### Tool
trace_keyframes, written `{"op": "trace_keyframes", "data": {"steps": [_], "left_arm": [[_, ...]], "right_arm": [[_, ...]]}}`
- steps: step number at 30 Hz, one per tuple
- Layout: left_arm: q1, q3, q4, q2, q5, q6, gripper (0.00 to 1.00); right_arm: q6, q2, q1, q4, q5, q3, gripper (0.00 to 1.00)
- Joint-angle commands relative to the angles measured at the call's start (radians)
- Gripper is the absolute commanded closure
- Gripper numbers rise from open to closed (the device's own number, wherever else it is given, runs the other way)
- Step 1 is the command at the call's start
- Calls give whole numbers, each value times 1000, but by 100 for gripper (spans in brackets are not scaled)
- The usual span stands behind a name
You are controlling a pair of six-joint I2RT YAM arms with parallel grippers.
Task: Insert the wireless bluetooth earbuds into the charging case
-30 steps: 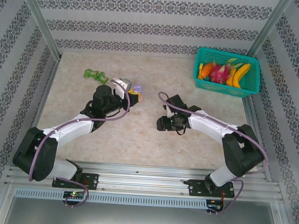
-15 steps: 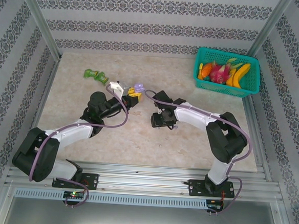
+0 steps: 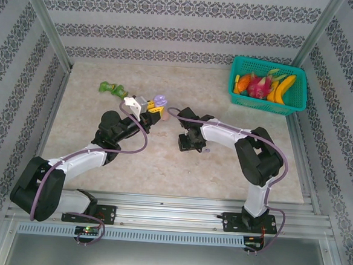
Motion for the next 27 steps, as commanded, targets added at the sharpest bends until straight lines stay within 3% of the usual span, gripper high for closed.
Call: {"op": "trace_keyframes", "data": {"steps": [1,27], "left_arm": [[10,-7,58,-28,-5,13,100],[17,-21,46,-39,-13,10,100]], "right_arm": [[-12,31,18,-23,23,35,58],[-5,49,46,-37,55,37,68]]}}
